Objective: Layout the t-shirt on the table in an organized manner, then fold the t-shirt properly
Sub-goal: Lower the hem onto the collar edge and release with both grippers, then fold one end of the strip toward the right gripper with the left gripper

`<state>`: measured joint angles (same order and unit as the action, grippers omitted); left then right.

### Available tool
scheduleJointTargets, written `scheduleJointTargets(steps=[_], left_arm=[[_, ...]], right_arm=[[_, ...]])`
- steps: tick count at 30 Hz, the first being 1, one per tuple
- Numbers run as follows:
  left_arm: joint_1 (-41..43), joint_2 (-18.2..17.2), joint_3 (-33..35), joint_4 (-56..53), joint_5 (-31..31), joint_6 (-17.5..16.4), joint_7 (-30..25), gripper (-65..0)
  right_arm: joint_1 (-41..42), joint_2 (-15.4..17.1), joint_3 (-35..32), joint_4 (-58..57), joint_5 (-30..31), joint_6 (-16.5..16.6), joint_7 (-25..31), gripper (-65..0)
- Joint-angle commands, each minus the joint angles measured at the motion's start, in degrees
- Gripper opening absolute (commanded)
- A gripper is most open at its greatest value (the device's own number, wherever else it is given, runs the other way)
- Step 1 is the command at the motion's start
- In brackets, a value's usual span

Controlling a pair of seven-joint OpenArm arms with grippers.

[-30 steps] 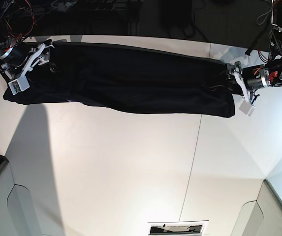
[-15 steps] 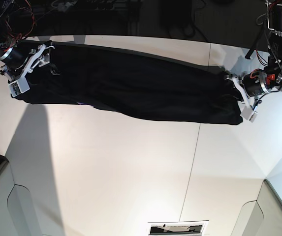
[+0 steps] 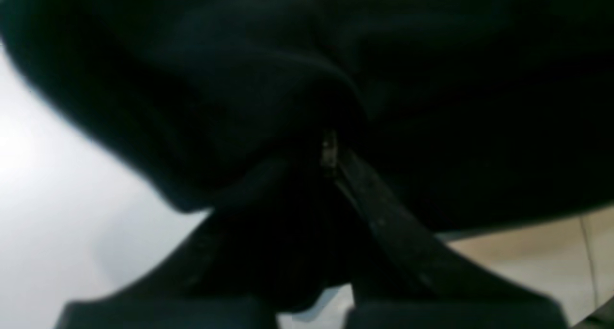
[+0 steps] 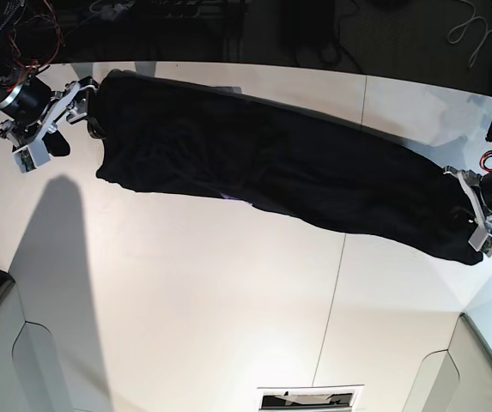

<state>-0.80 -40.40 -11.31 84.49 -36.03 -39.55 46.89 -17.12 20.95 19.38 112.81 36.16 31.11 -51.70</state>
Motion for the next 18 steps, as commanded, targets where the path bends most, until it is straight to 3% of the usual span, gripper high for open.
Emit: scheduleJointTargets(steps=[1,6,10,18], left_arm=[[0.0,-1.2,-0.2,4.5,-1.4,-0.4,-1.4,-65.0],[5.2,-1.2,5.2,23.4,-0.3,-0.4,1.0,-65.0],[6.8,-0.2,14.0,29.4,4.2,-0.4,1.0,-65.0],[6.0,11.3,26.0,24.8,14.6,1.0,-3.9,-65.0]], right_arm=[[0.6,0.8,0.5,1.1,0.7,0.2,1.6,-19.7],[0.6,0.7,0.5,1.1,0.2,0.2,1.8,-19.7],[0.6,0.8,0.5,1.1,-1.9,0.1,2.0,-19.7],[0.6,0.8,0.5,1.1,-1.7,0.0,2.6,-19.7]])
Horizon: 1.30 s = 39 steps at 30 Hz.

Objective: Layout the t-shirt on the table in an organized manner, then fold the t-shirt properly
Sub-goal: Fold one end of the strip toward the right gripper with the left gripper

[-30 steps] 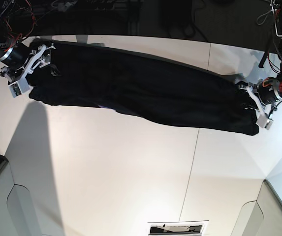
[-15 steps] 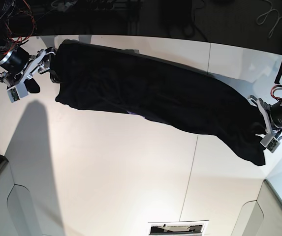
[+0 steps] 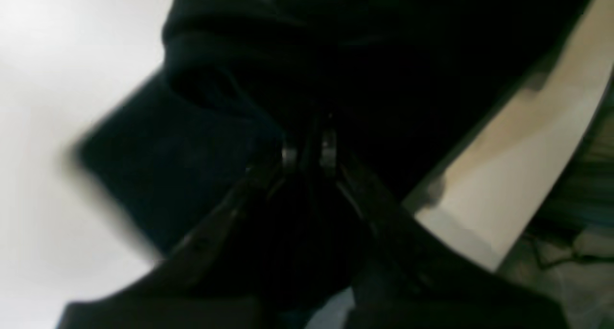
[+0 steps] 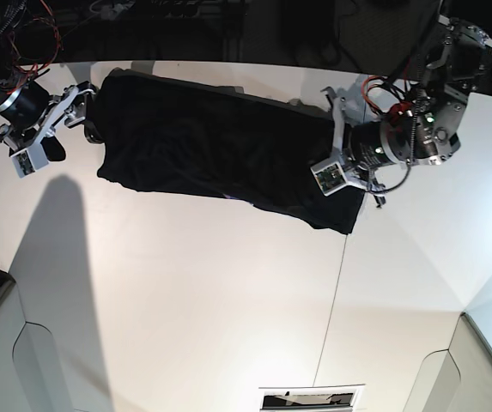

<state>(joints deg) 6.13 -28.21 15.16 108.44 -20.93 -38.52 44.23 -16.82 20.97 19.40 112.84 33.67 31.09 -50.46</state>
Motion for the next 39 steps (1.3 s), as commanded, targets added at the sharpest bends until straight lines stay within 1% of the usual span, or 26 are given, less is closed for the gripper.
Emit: scheduleJointTargets(steps=[1,2,5,6,7,9,11,12,13,15,16,19,22,24,26,29,32,35,39], left_arm=[[-1.3,0.5,0.3,-0.6,-0.4,0.0,-1.4,-65.0],[-1.7,1.7,1.0,-2.0,-0.4,0.0,-1.4,-62.9],[-3.0,4.3,1.8,-5.0,-0.5,0.0,-1.4,-39.8],[-3.1,4.8,1.8,-5.3,-1.0,0.4,-1.4,-34.3],[-3.1,4.9,1.8,-5.3,-1.8,1.1,-1.4,-31.5],[-3.1,5.0,1.8,-5.3,-3.8,2.1,-0.8,-31.2],[-3.1,5.0,1.8,-5.0,-5.6,2.1,0.3,-31.2],[-3.1,5.0,1.7,-4.5,-7.6,2.1,1.2,-31.2],[-3.1,5.0,1.6,-3.7,-10.3,1.6,1.9,-31.2],[-3.1,4.7,1.6,-0.3,-16.8,-1.5,2.1,-31.2],[-3.1,4.6,1.6,1.4,-18.6,-1.5,2.2,-31.2],[-3.1,4.4,1.6,4.3,-20.1,-1.5,2.5,-31.2],[-3.1,4.4,1.7,4.7,-25.1,-1.5,2.6,-31.2],[-3.1,4.6,1.8,4.6,-27.5,-1.5,3.5,-27.2],[-3.1,4.5,1.8,4.6,-28.0,-1.5,3.6,-24.2],[-3.1,4.5,1.7,4.6,-26.9,-1.5,3.6,-24.2],[-3.1,4.5,0.9,4.6,-22.3,-1.5,3.6,-24.2],[-3.1,4.2,-1.7,4.5,-18.6,-1.5,3.7,-24.2],[-3.0,3.1,-7.5,4.3,-18.0,-1.5,3.7,-24.2]], right_arm=[[0.2,0.7,0.5,1.1,0.8,0.0,1.3,-19.7],[0.3,0.7,0.5,1.1,0.8,0.0,1.3,-19.7],[0.2,0.7,0.5,1.1,-0.6,-1.7,1.2,-19.7],[0.2,0.7,0.5,1.1,-1.2,-2.4,1.2,-19.7],[0.2,0.7,0.5,1.0,-1.7,-2.9,1.2,-19.7],[0.2,0.7,0.5,1.0,-2.8,-3.8,1.2,-19.7],[0.1,0.7,0.7,1.0,-3.3,-4.4,1.0,-19.7],[0.1,0.7,0.9,0.8,-3.3,-4.7,0.8,-19.7],[0.1,0.7,1.4,0.3,-3.3,-5.2,0.8,-19.7],[0.2,0.7,2.6,-1.0,-3.5,-5.5,0.9,-19.7],[0.2,0.7,3.3,-1.8,-3.5,-5.5,0.9,-19.7],[0.1,-0.2,5.1,-4.2,-3.1,-5.4,1.0,-19.7],[0.2,-0.4,5.5,-7.5,-2.6,-5.4,2.3,-19.7],[0.4,-0.8,5.5,-9.5,-1.9,-5.1,3.2,-19.7],[1.5,-1.9,5.4,-11.2,-0.7,-3.9,3.2,-19.7],[3.1,-4.0,5.4,-12.8,0.3,-3.6,2.8,-19.7],[3.3,-6.1,5.3,-14.3,2.0,-1.9,2.8,-19.7],[3.4,-8.6,5.3,-15.8,2.8,-1.3,2.9,-19.7],[3.5,-12.2,5.3,-16.0,2.8,-1.3,2.9,-19.7]])
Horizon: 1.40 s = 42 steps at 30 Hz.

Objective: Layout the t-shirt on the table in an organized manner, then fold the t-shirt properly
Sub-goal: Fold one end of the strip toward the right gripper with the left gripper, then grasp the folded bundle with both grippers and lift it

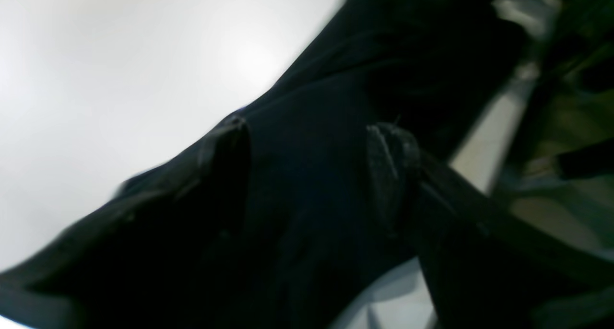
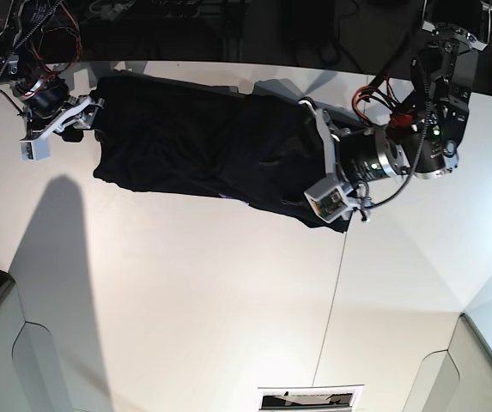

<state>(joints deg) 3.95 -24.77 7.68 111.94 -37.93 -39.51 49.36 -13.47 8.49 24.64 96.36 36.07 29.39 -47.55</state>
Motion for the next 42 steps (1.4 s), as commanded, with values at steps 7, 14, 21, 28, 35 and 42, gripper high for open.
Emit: scheduleJointTargets(steps=[7,14,21,28,35,42], left_arm=[[-0.1,-0.4,-9.8,0.1,-2.5,-0.5,-1.3,-24.2],[1.9,-1.4,-12.5,-6.8,-3.8,-0.5,-1.4,-24.2],[1.9,-1.5,-17.7,-10.0,-4.9,-0.5,-1.6,-24.3],[2.3,-2.5,-21.5,-10.3,-7.1,-0.5,-0.2,-24.3],[5.5,-2.5,-17.6,-16.8,-7.6,-0.5,-2.8,-24.3],[3.7,2.8,-6.6,-23.2,1.8,-0.5,-9.4,-24.4]], right_arm=[[0.1,-3.6,-3.4,0.5,1.3,0.7,0.0,-19.7],[1.0,-6.4,-7.8,0.5,-1.7,-0.5,0.7,-24.4],[4.6,-5.6,-7.3,0.5,-8.9,-0.9,2.3,-65.0],[8.6,2.0,0.5,0.5,-8.5,-1.1,2.3,-65.0],[11.5,9.8,8.3,0.8,0.2,-0.1,-2.3,-65.0],[14.1,7.5,6.5,4.1,3.4,1.9,-4.2,-65.0]])
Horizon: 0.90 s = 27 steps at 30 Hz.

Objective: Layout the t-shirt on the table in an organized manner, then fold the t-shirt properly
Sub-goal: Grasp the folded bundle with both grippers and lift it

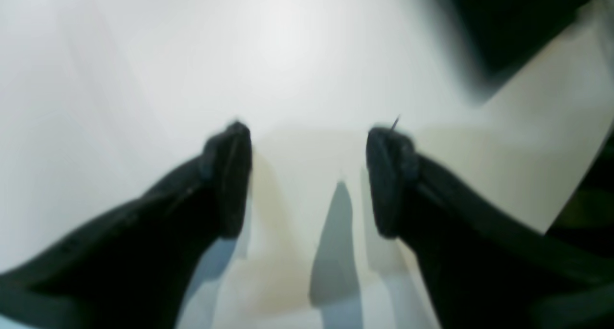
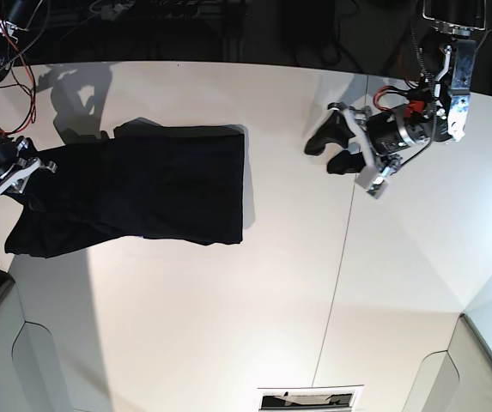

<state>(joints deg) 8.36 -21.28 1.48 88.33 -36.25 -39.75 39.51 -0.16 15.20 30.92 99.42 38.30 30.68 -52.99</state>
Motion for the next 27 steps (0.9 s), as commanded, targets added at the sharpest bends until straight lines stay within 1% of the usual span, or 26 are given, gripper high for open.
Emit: scheduleJointTargets(steps=[1,7,8,10,11,13,16,21,25,26,27], left_arm=[[-1.6,0.2,1.1,-0.2,1.1,-0.3,0.5,-24.4],[-7.2,5.3,7.4,-3.5,7.0,-0.3,0.5,-24.8],[-8.1,6.0,8.1,-4.4,7.9,-0.3,0.5,-26.1],[-9.6,6.9,9.5,-6.1,9.4,1.1,0.4,-32.4],[-10.3,7.2,10.1,-7.0,9.7,1.2,0.2,-35.6],[-11.1,7.3,11.4,-8.4,10.0,1.2,-0.4,-38.3],[-11.2,7.3,13.0,-8.8,10.9,1.1,-0.6,-38.3],[-11.2,7.3,15.0,-8.8,10.8,1.2,-0.6,-38.3],[-11.2,7.3,15.1,-8.8,10.6,1.1,-0.6,-38.3],[-11.2,7.3,15.1,-8.8,10.5,1.1,-0.6,-38.2],[-11.2,7.3,15.1,-8.8,10.4,1.1,-0.5,-38.2]], right_arm=[[1.2,0.0,-0.8,1.6,1.1,0.6,1.3,-65.0],[1.7,-4.3,-8.1,3.2,0.0,0.6,1.3,-65.0],[1.8,-5.0,-9.3,3.4,0.0,0.6,1.4,-65.0],[2.3,-6.4,-11.5,3.8,-0.6,0.6,1.5,-65.0],[2.5,-7.1,-12.6,3.8,-0.9,0.6,1.6,-65.0],[2.7,-8.4,-14.8,3.8,-1.0,0.6,1.9,-65.0],[2.7,-10.7,-18.1,3.8,-2.0,0.6,2.8,-65.0],[2.7,-14.1,-24.5,3.3,-9.0,0.6,6.6,-65.0],[2.7,-16.5,-29.3,1.6,-12.6,0.6,8.5,-65.0],[2.7,-17.0,-30.4,1.1,-13.2,0.6,8.6,-62.1],[2.7,-17.4,-31.5,0.4,-13.9,0.6,8.8,-51.9]])
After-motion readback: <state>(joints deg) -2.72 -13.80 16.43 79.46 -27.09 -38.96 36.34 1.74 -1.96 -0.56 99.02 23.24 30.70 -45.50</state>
